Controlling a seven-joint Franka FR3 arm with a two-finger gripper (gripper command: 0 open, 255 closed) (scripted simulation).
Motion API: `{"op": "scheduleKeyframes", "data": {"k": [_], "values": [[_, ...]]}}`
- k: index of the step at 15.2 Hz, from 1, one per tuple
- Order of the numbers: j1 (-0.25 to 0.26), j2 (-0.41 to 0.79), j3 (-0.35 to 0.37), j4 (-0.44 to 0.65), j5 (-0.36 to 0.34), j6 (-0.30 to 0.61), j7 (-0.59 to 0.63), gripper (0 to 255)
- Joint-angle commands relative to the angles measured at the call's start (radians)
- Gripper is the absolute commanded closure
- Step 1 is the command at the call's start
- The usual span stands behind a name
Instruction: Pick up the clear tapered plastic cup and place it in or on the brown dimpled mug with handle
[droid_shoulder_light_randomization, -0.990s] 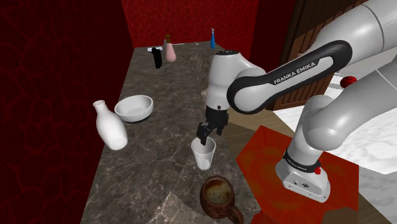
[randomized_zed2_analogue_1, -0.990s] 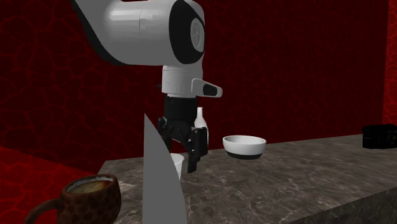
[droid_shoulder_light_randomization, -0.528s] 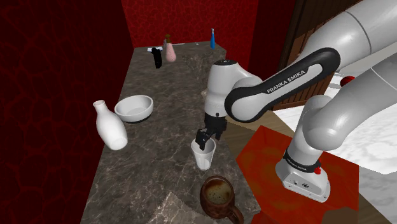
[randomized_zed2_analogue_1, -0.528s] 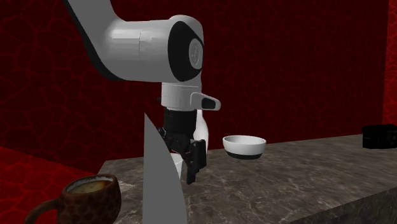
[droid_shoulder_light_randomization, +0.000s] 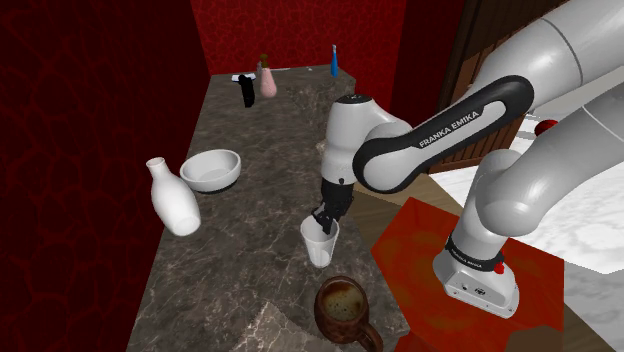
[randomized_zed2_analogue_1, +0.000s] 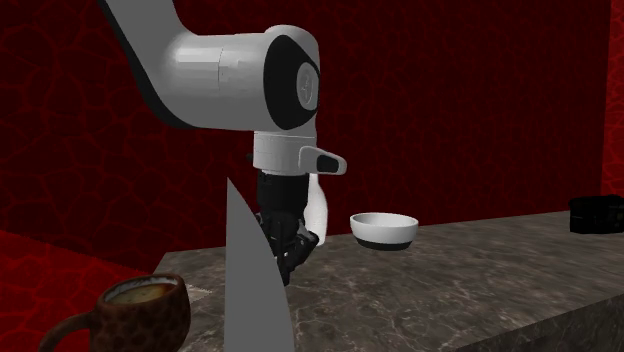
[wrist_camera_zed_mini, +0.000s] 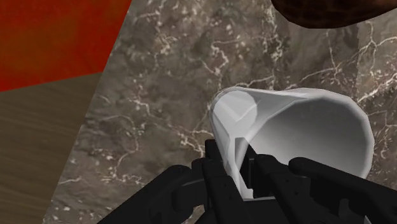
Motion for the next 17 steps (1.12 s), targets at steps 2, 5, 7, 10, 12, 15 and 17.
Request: {"op": "scheduleKeyframes", "data": {"k": [2,5,7,10,12,15,17], "values": [[0.000,0.000,0.000,0.000,0.000,0.000,0.000,255],[0.000,0.000,0.000,0.000,0.000,0.000,0.000,255],[0.000,0.000,0.000,0.000,0.000,0.000,0.000,255],[-0.001,-0.033,-0.012,0.021,-0.008,-0.053,0.004,255],[-0.001,-0.052,-0.019,0.036,-0.014,-0.088,0.007,255],[-0.003,-0.078,-0.031,0.060,-0.023,-0.138,0.012,255],[-0.004,-0.094,-0.038,0.078,-0.030,-0.170,0.015,255]]}}
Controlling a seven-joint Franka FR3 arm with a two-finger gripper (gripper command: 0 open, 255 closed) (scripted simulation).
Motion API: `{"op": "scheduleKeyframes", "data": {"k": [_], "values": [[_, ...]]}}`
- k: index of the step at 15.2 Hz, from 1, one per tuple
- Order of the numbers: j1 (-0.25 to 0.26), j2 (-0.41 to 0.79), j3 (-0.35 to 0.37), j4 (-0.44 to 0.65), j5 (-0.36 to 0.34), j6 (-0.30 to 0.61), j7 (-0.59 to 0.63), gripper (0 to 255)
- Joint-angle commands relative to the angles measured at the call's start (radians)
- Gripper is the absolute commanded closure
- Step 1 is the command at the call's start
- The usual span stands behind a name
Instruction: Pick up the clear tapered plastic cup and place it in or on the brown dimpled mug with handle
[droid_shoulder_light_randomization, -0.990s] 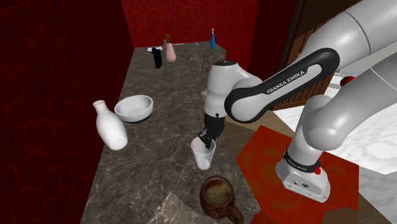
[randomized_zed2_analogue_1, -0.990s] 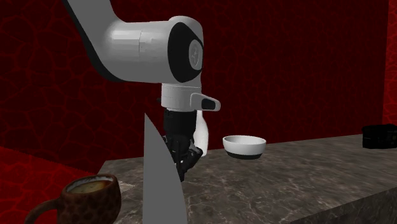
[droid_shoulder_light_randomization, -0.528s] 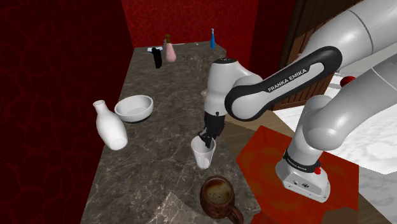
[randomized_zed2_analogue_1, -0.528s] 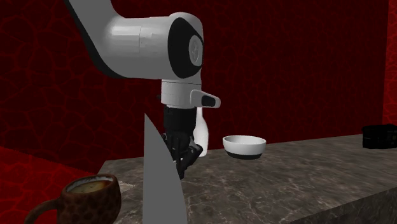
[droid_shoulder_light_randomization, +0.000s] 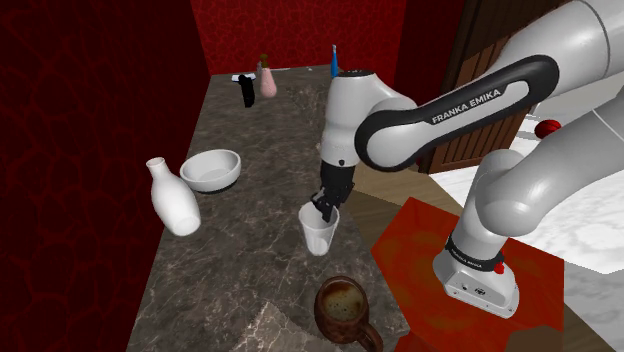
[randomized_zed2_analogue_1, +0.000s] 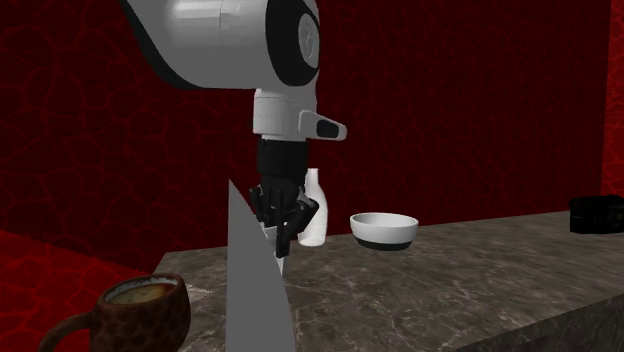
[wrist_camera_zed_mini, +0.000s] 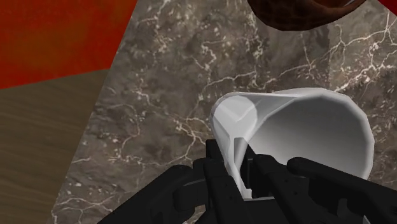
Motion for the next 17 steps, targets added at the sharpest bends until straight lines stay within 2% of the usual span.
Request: {"op": "scheduleKeyframes", "data": {"k": [1,17], "values": [[0.000,-0.021,-0.009,0.016,-0.006,-0.037,0.003,255],[-0.014,-0.088,-0.062,0.186,-0.053,-0.273,0.028,255]]}}
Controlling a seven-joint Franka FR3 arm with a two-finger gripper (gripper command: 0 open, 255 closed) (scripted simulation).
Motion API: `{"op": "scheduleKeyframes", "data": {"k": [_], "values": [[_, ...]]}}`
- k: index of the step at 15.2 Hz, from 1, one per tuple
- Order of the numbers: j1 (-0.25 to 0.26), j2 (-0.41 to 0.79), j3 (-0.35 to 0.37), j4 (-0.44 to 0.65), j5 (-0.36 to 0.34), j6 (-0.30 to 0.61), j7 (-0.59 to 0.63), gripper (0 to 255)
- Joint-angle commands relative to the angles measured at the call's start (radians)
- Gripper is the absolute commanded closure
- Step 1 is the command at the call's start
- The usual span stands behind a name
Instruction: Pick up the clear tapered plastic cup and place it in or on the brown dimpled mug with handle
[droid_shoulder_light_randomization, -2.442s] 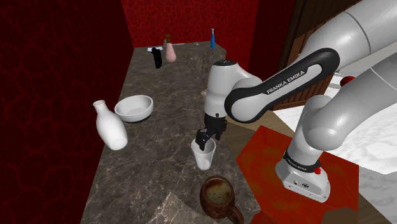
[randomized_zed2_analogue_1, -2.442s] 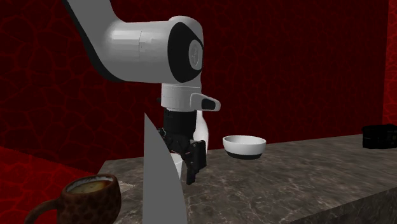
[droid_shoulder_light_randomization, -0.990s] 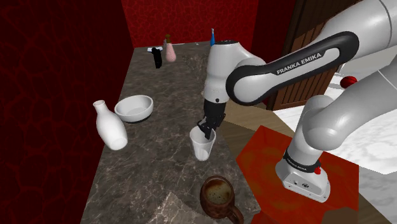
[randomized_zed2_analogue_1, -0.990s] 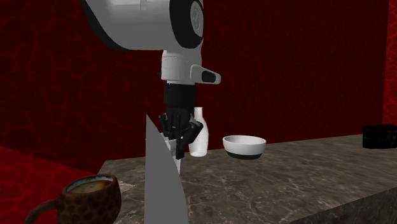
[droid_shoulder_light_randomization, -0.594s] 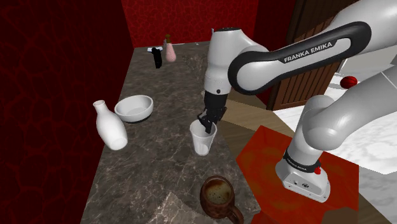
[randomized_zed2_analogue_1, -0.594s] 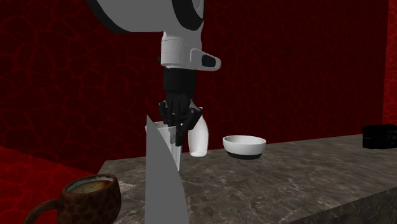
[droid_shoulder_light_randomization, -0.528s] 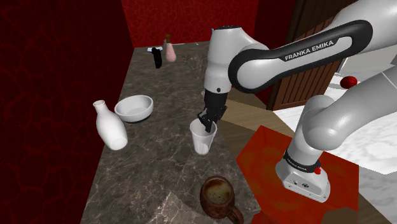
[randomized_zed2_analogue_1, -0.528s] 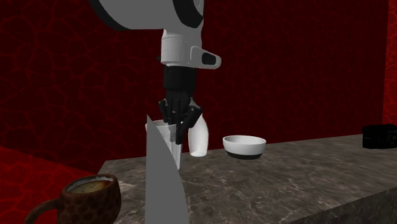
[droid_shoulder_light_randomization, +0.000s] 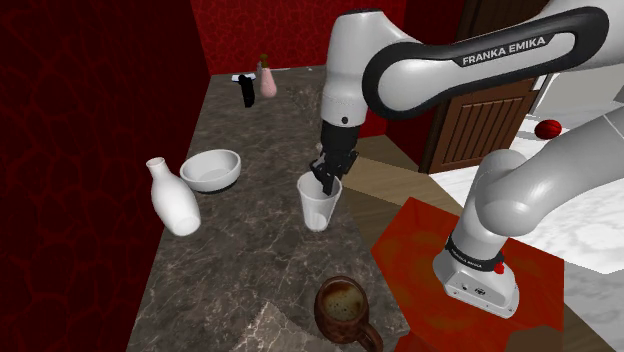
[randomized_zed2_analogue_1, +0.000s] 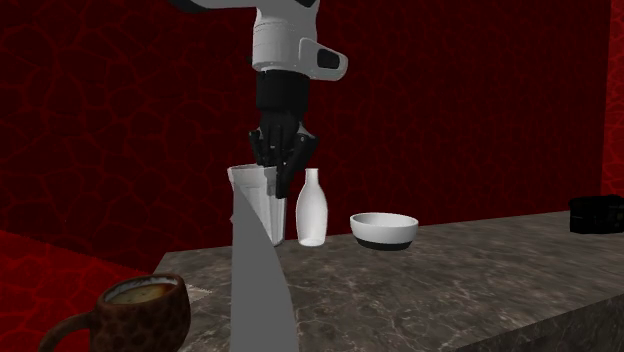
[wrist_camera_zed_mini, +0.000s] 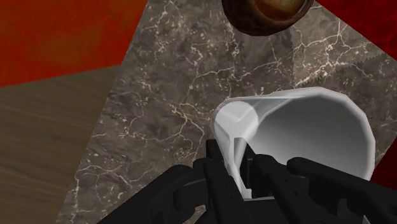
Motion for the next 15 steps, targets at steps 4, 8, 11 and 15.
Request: {"op": "scheduleKeyframes", "data": {"k": [4,8,11,15], "values": [[-0.005,-0.005,-0.013,0.065,-0.014,-0.069,0.009,255],[0.018,-0.047,0.007,0.077,0.003,-0.115,0.052,255],[0.053,-0.101,0.046,0.075,0.036,-0.154,0.115,255],[0.098,-0.158,0.101,0.090,0.079,-0.204,0.204,255]]}}
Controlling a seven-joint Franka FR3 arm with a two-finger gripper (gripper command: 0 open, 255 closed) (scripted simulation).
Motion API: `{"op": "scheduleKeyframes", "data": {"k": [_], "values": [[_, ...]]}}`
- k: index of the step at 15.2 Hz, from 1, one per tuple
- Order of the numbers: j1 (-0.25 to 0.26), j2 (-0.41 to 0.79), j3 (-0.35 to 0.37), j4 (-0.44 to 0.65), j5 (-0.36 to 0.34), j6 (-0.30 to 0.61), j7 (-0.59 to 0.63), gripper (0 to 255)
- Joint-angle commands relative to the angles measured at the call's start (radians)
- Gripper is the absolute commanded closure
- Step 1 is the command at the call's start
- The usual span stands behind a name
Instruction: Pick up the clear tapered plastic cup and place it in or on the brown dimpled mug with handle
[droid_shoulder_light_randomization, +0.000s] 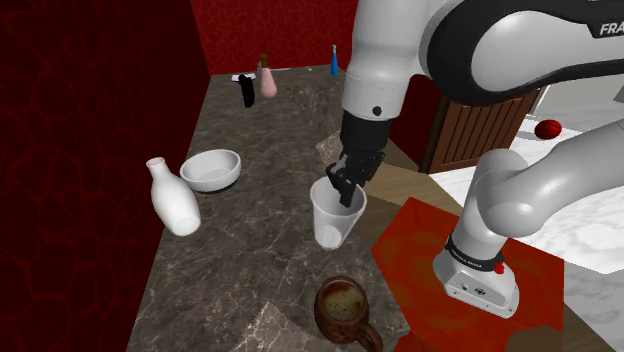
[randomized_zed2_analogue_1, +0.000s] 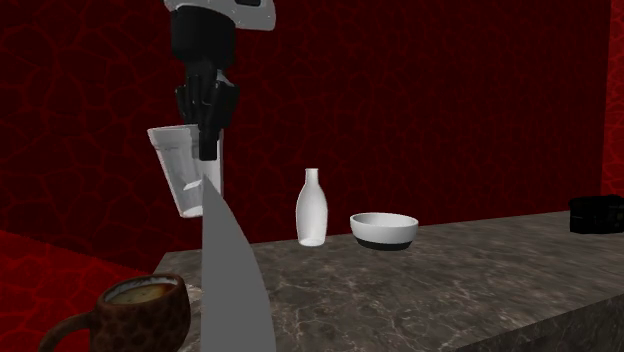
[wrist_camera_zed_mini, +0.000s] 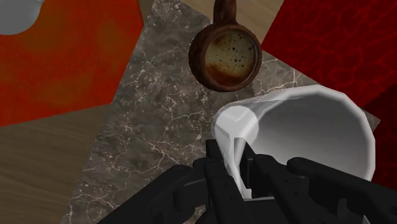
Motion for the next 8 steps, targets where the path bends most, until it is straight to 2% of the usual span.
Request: {"op": "scheduleKeyframes", "data": {"k": [1,5,8], "values": [[0.023,-0.030,0.028,0.007,0.023,-0.025,0.046,255],[0.064,-0.066,0.096,0.050,0.070,-0.075,0.152,255],[0.070,-0.074,0.109,0.008,0.084,-0.041,0.146,255]]}}
